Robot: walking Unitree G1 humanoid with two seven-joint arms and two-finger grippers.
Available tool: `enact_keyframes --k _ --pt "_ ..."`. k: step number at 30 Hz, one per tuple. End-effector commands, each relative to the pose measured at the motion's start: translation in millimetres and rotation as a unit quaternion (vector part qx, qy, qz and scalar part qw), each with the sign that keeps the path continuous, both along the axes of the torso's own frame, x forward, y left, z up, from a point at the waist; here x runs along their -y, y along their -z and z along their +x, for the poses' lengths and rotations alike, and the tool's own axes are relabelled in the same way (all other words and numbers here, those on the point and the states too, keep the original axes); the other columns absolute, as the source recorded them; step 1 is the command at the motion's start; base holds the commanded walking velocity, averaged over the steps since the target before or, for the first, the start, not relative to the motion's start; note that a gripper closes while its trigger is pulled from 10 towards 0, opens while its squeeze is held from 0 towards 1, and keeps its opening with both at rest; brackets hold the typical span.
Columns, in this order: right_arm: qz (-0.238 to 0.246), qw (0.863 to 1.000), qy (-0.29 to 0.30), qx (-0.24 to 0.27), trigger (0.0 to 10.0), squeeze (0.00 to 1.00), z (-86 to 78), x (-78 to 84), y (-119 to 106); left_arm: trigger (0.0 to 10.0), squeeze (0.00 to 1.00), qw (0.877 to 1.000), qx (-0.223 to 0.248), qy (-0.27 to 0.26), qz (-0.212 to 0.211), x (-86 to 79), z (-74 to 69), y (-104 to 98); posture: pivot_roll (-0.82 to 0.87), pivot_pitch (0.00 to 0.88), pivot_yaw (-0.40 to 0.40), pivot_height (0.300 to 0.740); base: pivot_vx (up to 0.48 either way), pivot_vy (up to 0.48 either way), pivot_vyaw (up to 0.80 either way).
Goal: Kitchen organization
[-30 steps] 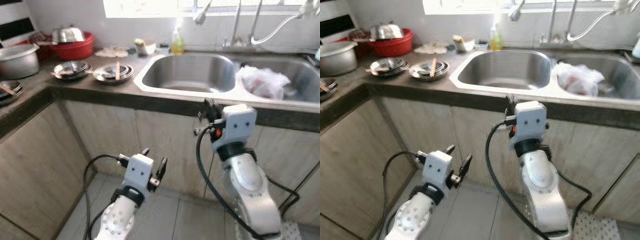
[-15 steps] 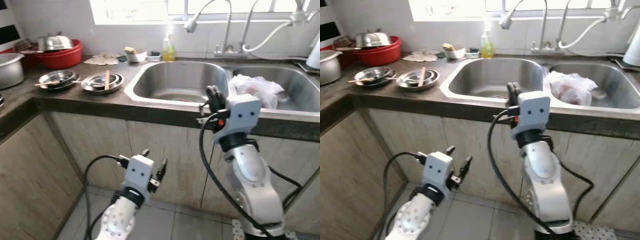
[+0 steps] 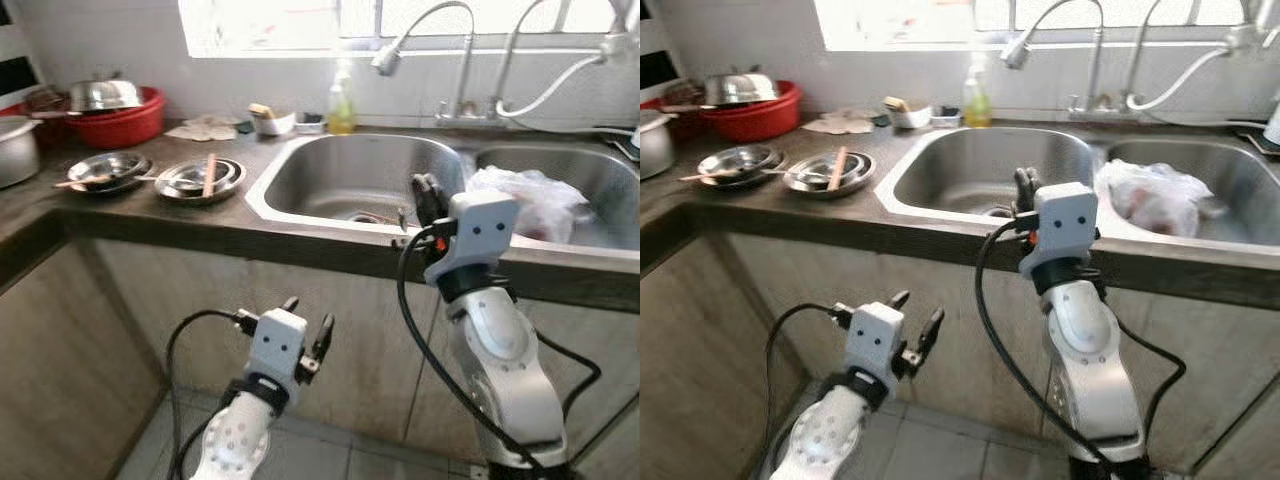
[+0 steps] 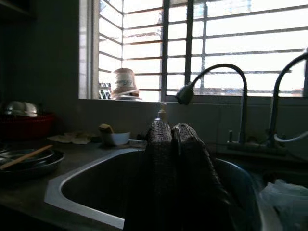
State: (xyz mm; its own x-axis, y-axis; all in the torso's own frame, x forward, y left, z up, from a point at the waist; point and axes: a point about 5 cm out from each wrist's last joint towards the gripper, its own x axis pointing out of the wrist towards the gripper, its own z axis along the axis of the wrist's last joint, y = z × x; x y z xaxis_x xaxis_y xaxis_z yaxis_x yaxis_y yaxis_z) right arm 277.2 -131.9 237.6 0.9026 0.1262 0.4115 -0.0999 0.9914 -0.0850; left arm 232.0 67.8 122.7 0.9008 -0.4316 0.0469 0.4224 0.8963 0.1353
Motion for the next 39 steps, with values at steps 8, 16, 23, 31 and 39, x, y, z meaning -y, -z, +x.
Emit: enact_keyframes --k 8,16,23,31,39 --pt "0.006 1.0 -0.006 0.0 10.0 0.0 3.2 -3.9 -1 10.0 0.0 1.0 0.008 -0.006 0.004 -5.0 1.4 -3 -0.04 0.0 0.013 0.74 0.33 0.0 0.0" --pt "0.002 1.0 -0.006 0.002 10.0 0.0 6.3 -2.8 -2 10.0 0.0 1.0 0.008 -0.004 0.005 -4.6 1.2 -3 -0.04 0.0 0.009 0.74 0.345 0.0 0.0" --pt "0.0 1.0 -0.005 0.0 10.0 0.0 6.8 -2.3 -1 10.0 0.0 1.0 0.007 -0.003 0.006 -4.6 0.7 -2 -0.04 0.0 0.008 0.74 0.37 0.0 0.0" --pt "-0.003 1.0 -0.006 -0.003 10.0 0.0 7.5 -1.7 0 10.0 0.0 1.0 0.006 -0.001 0.005 -4.2 0.8 -2 -0.04 0.0 0.007 0.74 0.376 0.0 0.0" --pt "-0.016 0.999 -0.009 -0.032 10.0 0.0 11.4 -3.8 7 10.0 0.0 1.0 0.006 0.001 0.007 -4.4 0.8 -1 -0.04 0.0 0.008 0.74 0.42 0.0 0.0"
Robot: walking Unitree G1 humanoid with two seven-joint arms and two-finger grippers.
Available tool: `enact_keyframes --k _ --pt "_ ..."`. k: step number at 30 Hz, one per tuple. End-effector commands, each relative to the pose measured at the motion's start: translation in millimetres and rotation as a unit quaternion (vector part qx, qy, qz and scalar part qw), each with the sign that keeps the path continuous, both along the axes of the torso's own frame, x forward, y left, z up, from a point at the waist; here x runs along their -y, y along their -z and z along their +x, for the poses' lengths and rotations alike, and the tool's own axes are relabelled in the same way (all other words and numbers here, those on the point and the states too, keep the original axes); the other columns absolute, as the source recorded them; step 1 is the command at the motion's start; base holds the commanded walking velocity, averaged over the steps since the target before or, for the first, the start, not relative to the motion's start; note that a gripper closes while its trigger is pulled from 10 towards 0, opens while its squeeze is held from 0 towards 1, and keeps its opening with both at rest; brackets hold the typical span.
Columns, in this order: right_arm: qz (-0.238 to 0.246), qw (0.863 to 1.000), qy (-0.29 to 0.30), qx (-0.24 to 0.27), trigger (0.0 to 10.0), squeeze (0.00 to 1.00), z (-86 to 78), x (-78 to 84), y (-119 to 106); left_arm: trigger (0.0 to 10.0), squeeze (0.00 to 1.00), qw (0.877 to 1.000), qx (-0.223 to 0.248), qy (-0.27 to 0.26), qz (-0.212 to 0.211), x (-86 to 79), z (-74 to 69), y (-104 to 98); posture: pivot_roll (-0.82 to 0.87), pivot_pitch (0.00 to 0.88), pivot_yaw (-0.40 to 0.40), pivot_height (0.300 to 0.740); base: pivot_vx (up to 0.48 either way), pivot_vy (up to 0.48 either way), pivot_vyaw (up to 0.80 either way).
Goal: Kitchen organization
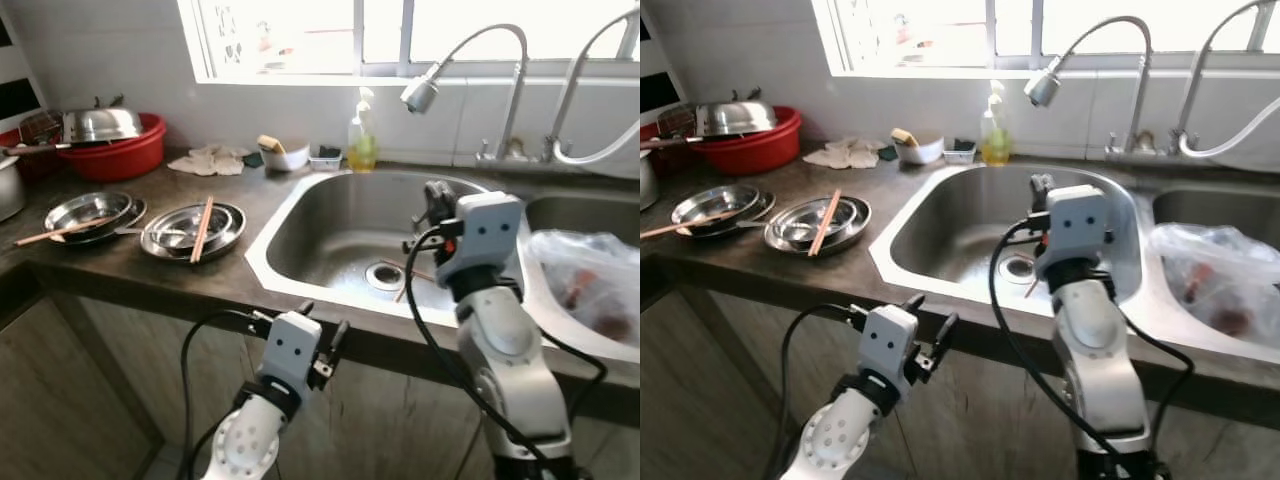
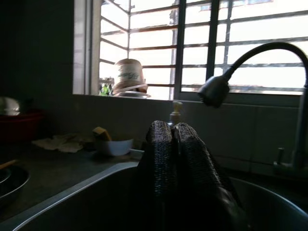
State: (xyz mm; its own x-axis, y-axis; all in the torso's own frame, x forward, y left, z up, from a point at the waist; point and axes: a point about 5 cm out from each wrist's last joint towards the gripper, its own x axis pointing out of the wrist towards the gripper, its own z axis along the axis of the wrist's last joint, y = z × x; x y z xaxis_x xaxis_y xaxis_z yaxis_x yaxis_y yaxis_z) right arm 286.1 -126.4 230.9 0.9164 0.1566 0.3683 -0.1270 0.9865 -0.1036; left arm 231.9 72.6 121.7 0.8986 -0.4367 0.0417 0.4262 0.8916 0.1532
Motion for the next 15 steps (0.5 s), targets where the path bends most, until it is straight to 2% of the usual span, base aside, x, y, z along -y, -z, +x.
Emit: enact_keyframes --k 1,12,15 --pt "-0.006 1.0 0.002 -0.014 10.0 0.0 3.1 1.5 2 10.0 0.0 1.0 0.005 -0.001 -0.002 0.4 0.8 -2 -0.04 0.0 0.008 0.74 0.42 0.0 0.0" --pt "-0.031 0.998 0.024 -0.041 10.0 0.0 14.1 8.1 7 10.0 0.0 1.0 0.001 -0.001 -0.005 1.0 -0.5 -1 -0.04 0.0 0.003 0.74 0.412 0.0 0.0" --pt "-0.047 0.996 0.035 -0.066 10.0 0.0 21.7 11.0 10 10.0 0.0 1.0 0.0 -0.001 -0.008 0.7 -0.6 -2 -0.04 0.0 0.002 0.74 0.0 0.0 0.0"
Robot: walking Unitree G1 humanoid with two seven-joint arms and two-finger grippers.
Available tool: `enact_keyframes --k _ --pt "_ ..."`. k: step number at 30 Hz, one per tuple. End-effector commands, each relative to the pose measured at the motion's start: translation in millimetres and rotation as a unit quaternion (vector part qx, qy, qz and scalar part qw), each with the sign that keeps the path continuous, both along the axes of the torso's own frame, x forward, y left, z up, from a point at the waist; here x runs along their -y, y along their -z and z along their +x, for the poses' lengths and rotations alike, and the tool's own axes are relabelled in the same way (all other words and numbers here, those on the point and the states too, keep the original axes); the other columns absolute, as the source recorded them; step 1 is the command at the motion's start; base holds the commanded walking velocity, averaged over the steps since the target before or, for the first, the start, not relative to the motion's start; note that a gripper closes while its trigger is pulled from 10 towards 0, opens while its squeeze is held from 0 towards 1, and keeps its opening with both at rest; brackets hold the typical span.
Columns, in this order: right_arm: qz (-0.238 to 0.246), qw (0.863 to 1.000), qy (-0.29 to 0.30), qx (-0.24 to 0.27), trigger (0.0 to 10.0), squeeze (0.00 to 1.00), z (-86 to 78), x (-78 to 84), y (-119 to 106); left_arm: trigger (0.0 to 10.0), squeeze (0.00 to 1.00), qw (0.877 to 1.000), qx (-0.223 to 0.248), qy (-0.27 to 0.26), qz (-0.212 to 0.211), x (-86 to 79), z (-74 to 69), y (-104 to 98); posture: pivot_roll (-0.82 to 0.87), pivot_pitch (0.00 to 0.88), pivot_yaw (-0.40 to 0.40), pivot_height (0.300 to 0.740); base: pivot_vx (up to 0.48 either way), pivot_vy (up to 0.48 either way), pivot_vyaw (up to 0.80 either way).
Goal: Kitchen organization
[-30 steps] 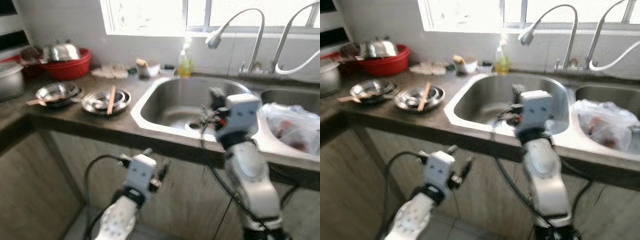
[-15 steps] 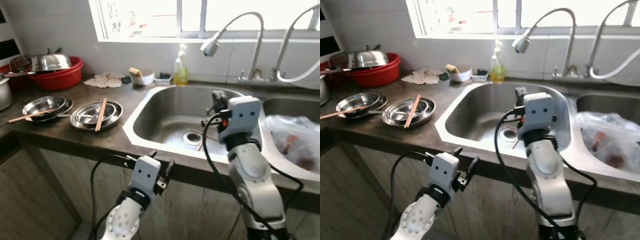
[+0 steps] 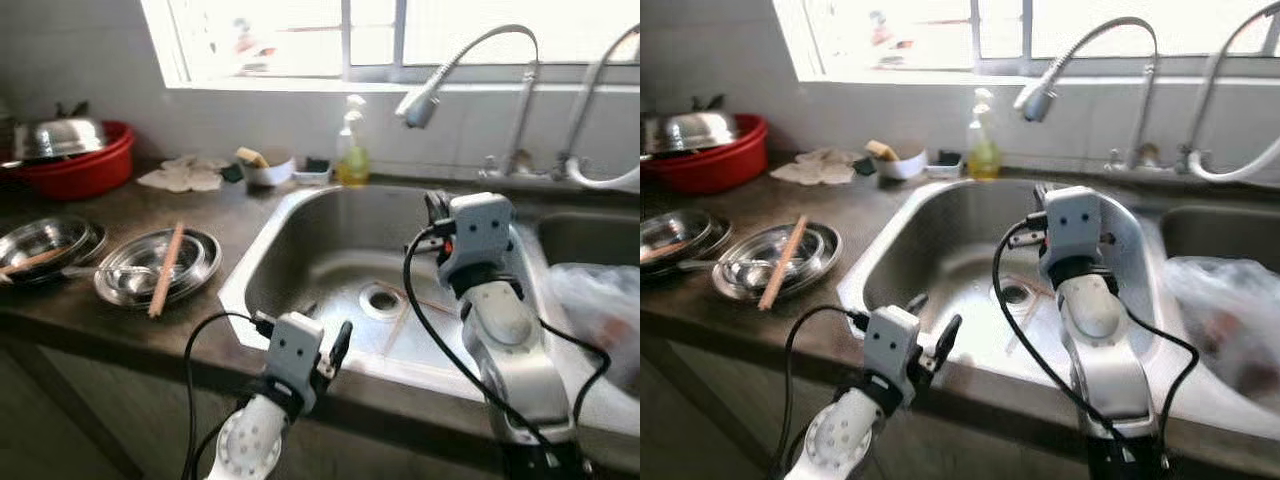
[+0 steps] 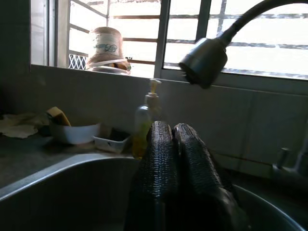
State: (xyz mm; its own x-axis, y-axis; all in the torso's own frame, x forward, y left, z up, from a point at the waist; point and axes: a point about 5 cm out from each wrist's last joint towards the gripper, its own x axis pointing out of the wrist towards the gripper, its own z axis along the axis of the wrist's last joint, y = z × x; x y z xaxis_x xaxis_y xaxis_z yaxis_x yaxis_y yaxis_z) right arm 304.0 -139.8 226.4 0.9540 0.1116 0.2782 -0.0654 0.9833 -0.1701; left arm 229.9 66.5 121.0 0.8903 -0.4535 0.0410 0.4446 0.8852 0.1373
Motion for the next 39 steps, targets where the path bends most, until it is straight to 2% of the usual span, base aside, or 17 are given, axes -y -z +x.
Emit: enact_keyframes --k 1,2,5,8,10,16,21,22,36,37,38,39 --pt "-0.011 1.0 0.0 -0.028 10.0 0.0 5.0 -1.8 7 10.0 0.0 1.0 0.004 -0.011 -0.002 -5.3 1.3 -2 -0.04 0.0 0.0 0.74 0.0 0.0 0.0" --pt "-0.014 0.999 0.002 -0.036 10.0 0.0 6.2 -1.5 9 10.0 0.0 1.0 0.004 -0.011 -0.002 -5.2 1.2 -2 -0.04 0.0 0.0 0.74 0.0 0.0 0.0" --pt "-0.031 0.994 -0.002 -0.105 10.0 0.0 13.4 0.0 28 10.0 0.0 1.0 0.004 -0.009 -0.001 -3.8 0.5 -2 -0.04 0.006 -0.002 0.74 0.0 0.0 0.0" --pt "-0.034 0.992 -0.001 -0.117 10.0 0.0 14.7 0.7 33 10.0 0.0 1.0 0.004 -0.009 -0.002 -3.7 0.3 -2 -0.04 0.006 -0.002 0.74 0.0 0.0 0.0" --pt "-0.048 0.987 0.0 -0.15 10.0 0.0 18.3 1.5 44 10.0 0.0 1.0 0.004 -0.008 -0.002 -3.5 -0.2 -2 -0.04 0.008 -0.003 0.74 0.0 0.0 0.0" --pt "-0.066 0.978 0.003 -0.196 10.0 0.0 23.8 2.3 57 10.0 0.0 1.0 0.004 -0.007 -0.003 -3.7 -1.0 -2 -0.03 0.01 -0.003 0.74 0.0 0.0 0.0" --pt "-0.066 0.973 0.011 -0.22 10.0 0.0 27.2 4.3 65 10.0 0.0 1.0 0.004 -0.008 -0.003 -3.4 -1.3 -3 -0.03 0.016 -0.007 0.74 0.0 0.0 0.0" --pt "-0.065 0.971 0.007 -0.231 10.0 1.0 27.9 4.4 69 10.0 0.0 1.0 0.004 -0.008 -0.002 -3.2 -1.4 -3 -0.03 0.021 -0.01 0.74 0.0 0.0 0.0" --pt "-0.067 0.971 0.022 -0.229 10.0 1.0 27.8 8.3 70 10.0 0.0 1.0 0.003 -0.008 -0.001 -3.5 -2.2 -3 -0.03 0.022 -0.005 0.74 0.0 0.0 0.0" --pt "-0.065 0.971 0.024 -0.227 10.0 0.81 27.5 8.7 70 10.0 0.0 1.0 0.003 -0.008 -0.001 -3.6 -2.2 -3 -0.03 0.021 -0.006 0.74 0.0 0.0 0.0" --pt "-0.056 0.975 0.024 -0.212 10.0 0.0 26.2 8.5 67 10.0 0.0 1.0 0.002 -0.008 -0.001 -3.6 -2.1 -3 -0.03 0.021 -0.006 0.74 0.0 0.0 0.0" --pt "-0.048 0.978 0.023 -0.2 10.0 0.0 25.0 8.1 64 10.0 0.0 1.0 0.002 -0.008 -0.001 -3.6 -2.1 -2 -0.03 0.021 -0.006 0.74 0.0 0.0 0.0"
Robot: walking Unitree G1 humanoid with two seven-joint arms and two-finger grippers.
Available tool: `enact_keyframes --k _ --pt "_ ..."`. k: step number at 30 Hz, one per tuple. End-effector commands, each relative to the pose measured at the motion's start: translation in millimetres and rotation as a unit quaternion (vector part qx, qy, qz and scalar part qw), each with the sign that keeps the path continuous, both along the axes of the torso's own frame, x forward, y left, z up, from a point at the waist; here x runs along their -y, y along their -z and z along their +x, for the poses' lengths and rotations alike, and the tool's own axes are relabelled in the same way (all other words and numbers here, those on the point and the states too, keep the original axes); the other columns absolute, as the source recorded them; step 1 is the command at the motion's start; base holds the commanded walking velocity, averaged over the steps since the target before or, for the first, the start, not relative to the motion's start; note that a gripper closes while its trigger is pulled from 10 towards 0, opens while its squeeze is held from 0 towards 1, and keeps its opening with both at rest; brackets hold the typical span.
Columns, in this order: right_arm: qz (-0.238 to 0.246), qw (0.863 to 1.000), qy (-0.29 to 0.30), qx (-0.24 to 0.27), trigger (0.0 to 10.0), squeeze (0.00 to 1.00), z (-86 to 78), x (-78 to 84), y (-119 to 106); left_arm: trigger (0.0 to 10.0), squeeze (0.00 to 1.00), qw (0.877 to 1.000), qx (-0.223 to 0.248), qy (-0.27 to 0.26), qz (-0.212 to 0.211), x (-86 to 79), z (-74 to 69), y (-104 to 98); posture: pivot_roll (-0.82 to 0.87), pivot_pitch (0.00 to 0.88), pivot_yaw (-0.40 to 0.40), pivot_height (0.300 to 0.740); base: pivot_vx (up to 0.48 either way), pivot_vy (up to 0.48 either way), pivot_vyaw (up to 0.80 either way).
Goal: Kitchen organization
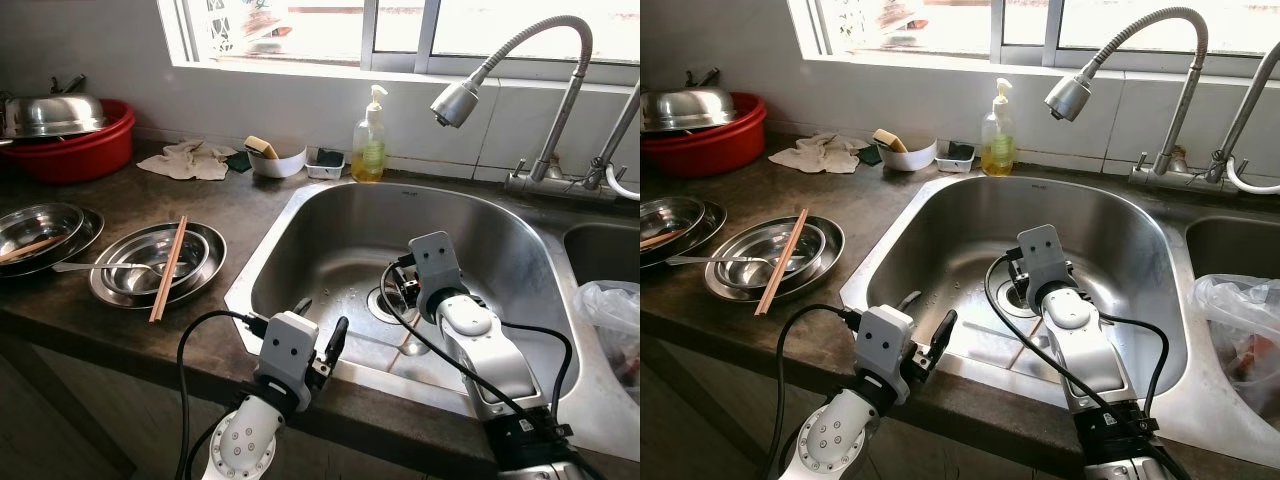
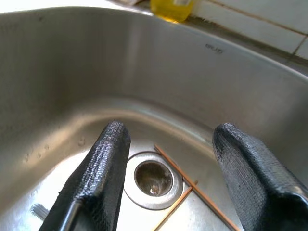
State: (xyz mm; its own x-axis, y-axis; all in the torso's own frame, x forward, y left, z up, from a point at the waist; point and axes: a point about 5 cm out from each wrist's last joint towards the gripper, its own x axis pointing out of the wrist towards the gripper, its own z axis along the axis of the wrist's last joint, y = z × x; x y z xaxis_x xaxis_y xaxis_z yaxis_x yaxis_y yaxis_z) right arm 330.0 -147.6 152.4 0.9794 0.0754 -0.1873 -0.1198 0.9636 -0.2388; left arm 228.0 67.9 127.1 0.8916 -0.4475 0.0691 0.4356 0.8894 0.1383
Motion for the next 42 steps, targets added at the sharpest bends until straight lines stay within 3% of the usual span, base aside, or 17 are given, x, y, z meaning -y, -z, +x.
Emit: enact_keyframes --k 1,4,5,10,15,21,22,25,27,33,42 --pt "0.018 0.999 0.001 0.044 10.0 0.0 -2.9 -0.5 -13 10.0 0.0 1.0 -0.011 -0.006 0.004 -2.2 -0.2 4 -0.03 0.019 -0.007 0.74 0.0 0.0 0.0" --pt "0.035 0.997 0.002 0.07 10.0 0.0 -7.8 -2.0 -18 10.0 0.0 1.0 -0.011 -0.006 0.004 -2.4 -0.3 4 -0.03 0.019 -0.004 0.74 0.0 0.0 0.0" --pt "0.052 0.992 -0.006 0.119 10.0 0.0 -16.2 -5.1 -30 10.0 0.0 1.0 -0.011 -0.006 0.004 -2.5 0.0 4 -0.03 0.018 -0.006 0.74 0.0 0.0 0.0" --pt "0.071 0.981 -0.012 0.183 10.0 0.0 -32.8 -8.7 -49 10.0 0.0 1.0 -0.012 -0.007 0.006 -3.2 0.5 4 -0.04 0.017 -0.002 0.74 0.0 0.0 0.0" --pt "0.085 0.974 -0.007 0.211 10.0 0.0 -51.9 -9.4 -60 10.0 0.0 1.0 -0.012 -0.008 0.006 -4.2 1.1 4 -0.05 0.013 0.004 0.74 0.0 0.0 0.0" --pt "0.111 0.971 -0.019 0.21 10.0 0.0 -77.5 -5.0 -53 10.0 0.0 1.0 -0.006 -0.001 0.004 -6.2 -0.6 4 -0.06 0.014 0.014 0.74 0.0 0.0 0.0" --pt "0.119 0.971 -0.027 0.204 10.0 0.0 -83.8 -4.9 -50 10.0 0.0 1.0 0.01 -0.001 0.025 -7.1 -1.4 2 -0.06 0.015 0.015 0.74 0.0 0.0 0.0" --pt "0.126 0.972 -0.033 0.197 10.0 0.0 -88.9 -5.4 -46 10.0 0.0 0.999 0.018 0.0 0.032 -6.2 -2.6 -1 -0.06 0.014 0.016 0.74 0.0 0.0 0.0" --pt "0.135 0.972 -0.046 0.185 10.0 0.0 -98.4 -8.4 -41 10.0 0.0 1.0 0.009 0.008 0.017 -2.9 -5.6 -2 -0.06 0.013 0.018 0.74 0.0 0.0 0.0" --pt "0.137 0.974 -0.065 0.167 10.0 0.0 -108.5 -14.6 -34 10.0 0.0 1.0 -0.003 0.009 0.005 -5.8 -6.2 -1 -0.06 0.009 0.023 0.74 0.0 0.0 0.0" --pt "0.137 0.974 -0.067 0.167 10.0 0.0 -106.8 -14.9 -34 10.0 0.0 1.0 -0.006 0.009 0.009 -7.5 -7.3 2 -0.06 0.002 0.022 0.74 0.0 0.0 0.0"
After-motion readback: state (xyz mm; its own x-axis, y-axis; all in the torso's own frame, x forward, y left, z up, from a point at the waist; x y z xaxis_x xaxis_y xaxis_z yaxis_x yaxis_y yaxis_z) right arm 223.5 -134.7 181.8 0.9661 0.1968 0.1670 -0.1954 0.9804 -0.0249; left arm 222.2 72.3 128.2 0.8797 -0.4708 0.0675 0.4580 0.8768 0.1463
